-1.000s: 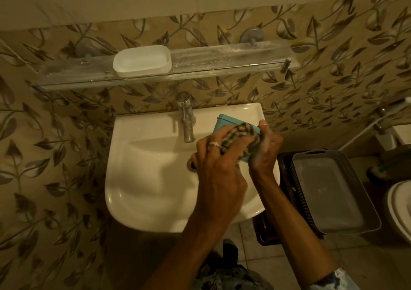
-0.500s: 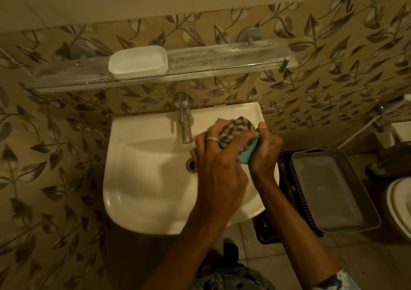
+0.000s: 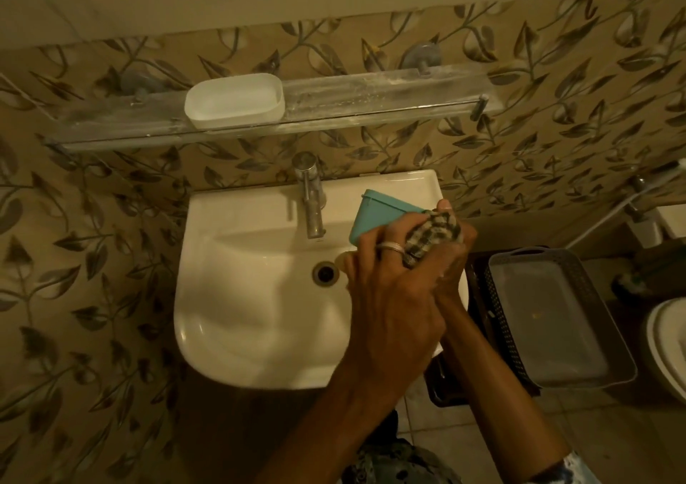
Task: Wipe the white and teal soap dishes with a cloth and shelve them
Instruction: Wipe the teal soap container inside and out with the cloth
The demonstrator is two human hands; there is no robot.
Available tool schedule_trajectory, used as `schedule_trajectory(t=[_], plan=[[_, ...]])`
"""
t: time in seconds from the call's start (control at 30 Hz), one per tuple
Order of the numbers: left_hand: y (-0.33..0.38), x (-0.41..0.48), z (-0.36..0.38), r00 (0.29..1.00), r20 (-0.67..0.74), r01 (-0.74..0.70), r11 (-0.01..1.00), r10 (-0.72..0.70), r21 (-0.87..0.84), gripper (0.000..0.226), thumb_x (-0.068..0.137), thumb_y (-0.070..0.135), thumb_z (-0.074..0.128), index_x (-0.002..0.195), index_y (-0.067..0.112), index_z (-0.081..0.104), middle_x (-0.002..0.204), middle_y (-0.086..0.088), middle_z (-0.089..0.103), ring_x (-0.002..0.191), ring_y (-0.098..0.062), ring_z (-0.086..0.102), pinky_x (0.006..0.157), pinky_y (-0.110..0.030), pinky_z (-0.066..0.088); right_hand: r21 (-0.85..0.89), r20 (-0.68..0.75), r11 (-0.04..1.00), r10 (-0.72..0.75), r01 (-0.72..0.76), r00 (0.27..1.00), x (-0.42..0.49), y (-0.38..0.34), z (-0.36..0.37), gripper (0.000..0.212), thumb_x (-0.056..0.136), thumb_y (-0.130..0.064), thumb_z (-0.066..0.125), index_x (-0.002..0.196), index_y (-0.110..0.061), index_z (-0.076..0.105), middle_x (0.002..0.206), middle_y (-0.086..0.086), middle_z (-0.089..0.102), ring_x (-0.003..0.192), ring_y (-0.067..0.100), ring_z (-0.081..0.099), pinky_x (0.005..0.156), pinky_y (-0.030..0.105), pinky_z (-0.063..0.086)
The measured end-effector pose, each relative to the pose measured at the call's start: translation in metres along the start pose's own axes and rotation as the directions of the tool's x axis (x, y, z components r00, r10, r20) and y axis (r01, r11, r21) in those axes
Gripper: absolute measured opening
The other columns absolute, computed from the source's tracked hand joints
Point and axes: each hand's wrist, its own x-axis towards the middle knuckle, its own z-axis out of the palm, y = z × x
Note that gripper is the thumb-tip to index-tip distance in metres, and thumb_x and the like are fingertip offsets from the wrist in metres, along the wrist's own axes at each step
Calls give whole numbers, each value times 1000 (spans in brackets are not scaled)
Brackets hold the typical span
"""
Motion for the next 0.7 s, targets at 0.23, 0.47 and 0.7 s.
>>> schedule_trajectory(t=[0.23, 0.47, 0.7], plan=[[-50, 24, -19, 955, -97, 260, 949, -280, -179, 46, 85, 0, 49, 124, 24, 55, 133, -9, 41, 122, -26, 39, 96, -50, 45, 48, -83, 992, -110, 114, 990, 9, -14, 11, 44, 86, -42, 43, 45, -25, 49, 45, -10, 48, 47, 6, 49, 46, 25, 34], [-18, 8, -5, 980, -95, 163, 979, -175, -124, 38, 85, 17, 42, 119, 23, 61, 135, -10, 44, 123, -27, 39, 95, -40, 47, 4, -88, 992, -124, 125, 988, 9, -13, 11, 36, 89, -35, 41, 56, -21, 44, 57, 6, 47, 54, 21, 50, 51, 33, 39], [-26, 12, -5, 992, -78, 89, 986, -100, -140, 39, 86, 15, 40, 121, 21, 58, 131, -11, 47, 117, -18, 39, 91, -28, 45, 98, -57, 986, -129, 134, 990, 9, -16, 7, 42, 81, -51, 42, 49, -26, 56, 49, -8, 51, 50, 9, 51, 48, 25, 39]])
